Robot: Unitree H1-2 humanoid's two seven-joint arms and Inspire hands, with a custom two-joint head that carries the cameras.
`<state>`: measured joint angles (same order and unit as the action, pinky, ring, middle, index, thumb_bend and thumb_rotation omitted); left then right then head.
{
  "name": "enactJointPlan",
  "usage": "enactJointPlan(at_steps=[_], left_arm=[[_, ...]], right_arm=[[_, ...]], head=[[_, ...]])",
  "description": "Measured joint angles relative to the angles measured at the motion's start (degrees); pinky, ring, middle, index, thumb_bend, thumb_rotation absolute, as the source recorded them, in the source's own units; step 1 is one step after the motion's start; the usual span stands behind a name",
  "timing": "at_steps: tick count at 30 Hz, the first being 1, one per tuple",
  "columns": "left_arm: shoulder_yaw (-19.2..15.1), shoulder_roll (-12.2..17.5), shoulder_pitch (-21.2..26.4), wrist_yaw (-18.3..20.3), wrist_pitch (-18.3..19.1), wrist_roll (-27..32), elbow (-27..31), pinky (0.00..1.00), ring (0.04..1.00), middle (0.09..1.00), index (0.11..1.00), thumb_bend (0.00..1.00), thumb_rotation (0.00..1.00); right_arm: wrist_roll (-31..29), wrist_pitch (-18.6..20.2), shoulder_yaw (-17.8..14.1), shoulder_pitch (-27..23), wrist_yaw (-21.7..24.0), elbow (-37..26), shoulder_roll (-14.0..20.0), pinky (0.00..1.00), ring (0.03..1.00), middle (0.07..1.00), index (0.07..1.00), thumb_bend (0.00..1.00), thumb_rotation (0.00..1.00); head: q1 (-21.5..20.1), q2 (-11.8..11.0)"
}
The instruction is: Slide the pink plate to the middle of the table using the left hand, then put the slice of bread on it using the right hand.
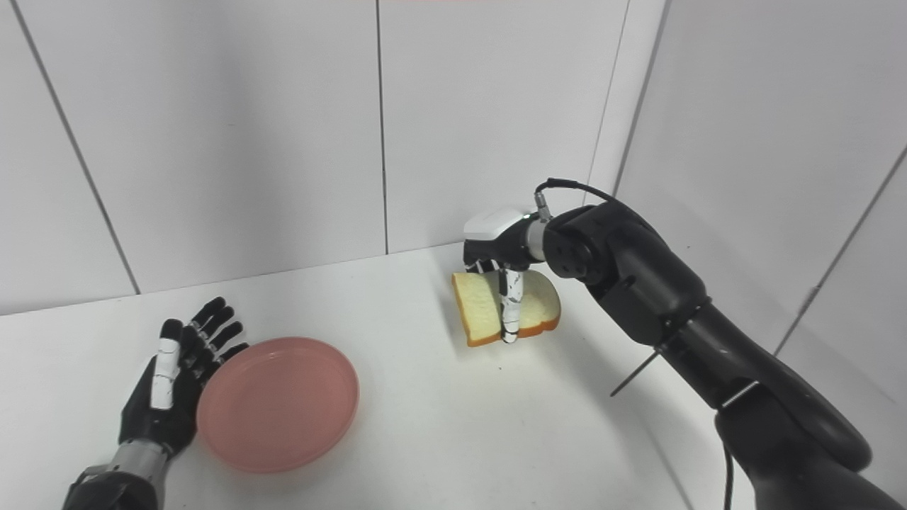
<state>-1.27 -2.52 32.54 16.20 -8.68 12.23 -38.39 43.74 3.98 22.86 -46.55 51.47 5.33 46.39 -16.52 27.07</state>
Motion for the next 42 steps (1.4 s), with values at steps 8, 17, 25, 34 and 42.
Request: enactJointPlan(at_steps=[8,17,25,34,42], left_arm=[[0.25,-1.62,-0.11,-2.24,-0.29,-0.96,0.26,0.8,0.885,0.902,0.82,0.94,0.86],[0.53,-4.47,1.12,-4.73,-2.06,-2.45,-2.22,0.8,0.914,0.902,0.804,0.95,0.86],[0.73,-5.7,3.28,-6.06,-4.68,-3.76,-6.68,0.78,0.882,0.885,0.797,0.95,0.87],[0.64,-7.02,4.88,-7.47,-7.18,-4.78,-9.79,0.79,0.883,0.885,0.801,0.97,0.87],[0.52,-7.04,4.55,-8.35,-7.16,-4.83,-8.82,0.79,0.882,0.894,0.815,0.95,0.89]], right_arm=[[1.15,-0.45,2.61,-2.92,0.11,0.02,-5.66,0.39,0.466,0.543,0.621,0.86,0.31],[1.17,-1.66,4.85,-4.62,0.03,1.09,-12.82,0.34,0.412,0.482,0.493,0.6,0.19],[0.62,-3.53,6.61,-6.01,-0.03,2.18,-17.3,0.32,0.408,0.497,0.49,0.52,0.16],[0.76,-5.9,8.77,-7.86,-0.73,4.78,-20.42,0.38,0.439,0.508,0.491,0.52,0.16],[1.14,-8.06,9.37,-7.45,-4.15,9.33,-22.67,0.33,0.413,0.501,0.49,0.52,0.15]], head=[[4.39,0.18],[12.29,1.32],[18.54,2.37],[23.55,2.72],[25.31,3.25]])
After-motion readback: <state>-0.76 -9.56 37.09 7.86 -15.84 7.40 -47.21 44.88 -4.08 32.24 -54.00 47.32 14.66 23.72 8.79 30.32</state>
